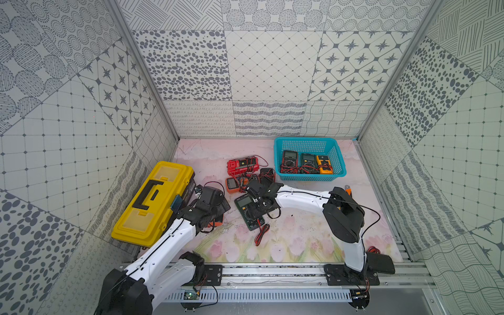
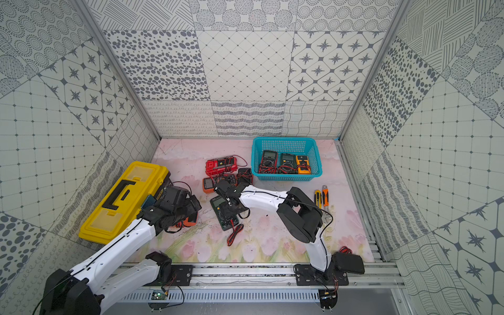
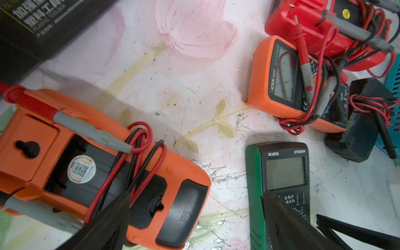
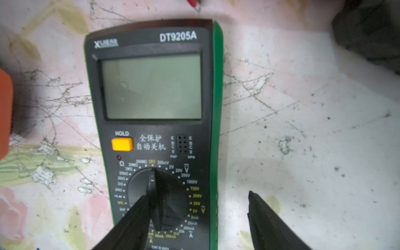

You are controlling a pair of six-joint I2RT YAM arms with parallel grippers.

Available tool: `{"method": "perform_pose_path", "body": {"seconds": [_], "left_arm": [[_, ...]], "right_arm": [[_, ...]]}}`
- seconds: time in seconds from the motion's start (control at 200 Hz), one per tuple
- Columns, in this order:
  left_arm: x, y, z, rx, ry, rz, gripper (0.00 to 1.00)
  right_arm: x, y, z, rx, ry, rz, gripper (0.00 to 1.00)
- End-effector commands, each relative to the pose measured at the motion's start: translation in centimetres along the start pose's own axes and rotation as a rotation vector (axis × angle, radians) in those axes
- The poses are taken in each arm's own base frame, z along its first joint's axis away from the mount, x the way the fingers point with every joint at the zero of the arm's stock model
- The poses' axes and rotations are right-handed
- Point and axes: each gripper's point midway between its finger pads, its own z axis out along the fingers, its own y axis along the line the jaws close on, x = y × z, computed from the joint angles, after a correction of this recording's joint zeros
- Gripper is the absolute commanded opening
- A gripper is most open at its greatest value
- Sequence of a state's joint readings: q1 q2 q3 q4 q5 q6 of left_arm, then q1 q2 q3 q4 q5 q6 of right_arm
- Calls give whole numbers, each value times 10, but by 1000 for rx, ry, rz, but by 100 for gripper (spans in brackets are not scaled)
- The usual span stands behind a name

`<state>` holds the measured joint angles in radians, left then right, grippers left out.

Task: Put the multimeter into the basket
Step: Pick up the multimeter from the center of the board.

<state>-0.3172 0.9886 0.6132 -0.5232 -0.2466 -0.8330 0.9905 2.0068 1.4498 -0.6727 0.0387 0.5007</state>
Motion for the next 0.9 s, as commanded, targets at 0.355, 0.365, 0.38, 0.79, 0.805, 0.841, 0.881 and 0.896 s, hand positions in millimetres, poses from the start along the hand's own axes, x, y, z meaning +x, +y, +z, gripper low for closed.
{"method": "perform_pose_path", "body": {"seconds": [0.355, 0.365, 0.38, 0.79, 0.805, 0.841, 0.881, 0.896], "left_arm": [[-7, -9, -1, 32, -10, -6, 99], [-6, -9, 0, 33, -9, -7, 99], [-6, -9, 0, 34, -8, -7, 99], [-4, -10, 2, 41, -3, -11, 99], [-4, -10, 3, 40, -2, -11, 99], [-4, -10, 3, 38, -1, -11, 99], [-4, -10, 3, 38, 1, -11, 99], [-4, -9, 4, 37, 1, -12, 99]], "right_arm": [[-16, 24, -11, -42, -49, -115, 98], [-15, 24, -10, -43, -46, -119, 98], [-15, 25, -9, -42, -43, -121, 98], [-8, 30, 11, 40, 11, -178, 99], [-7, 30, 12, 44, 14, -181, 98], [-5, 29, 14, 53, 22, -191, 98], [-3, 29, 16, 67, 30, -201, 99], [-2, 29, 16, 71, 32, -205, 98]]}}
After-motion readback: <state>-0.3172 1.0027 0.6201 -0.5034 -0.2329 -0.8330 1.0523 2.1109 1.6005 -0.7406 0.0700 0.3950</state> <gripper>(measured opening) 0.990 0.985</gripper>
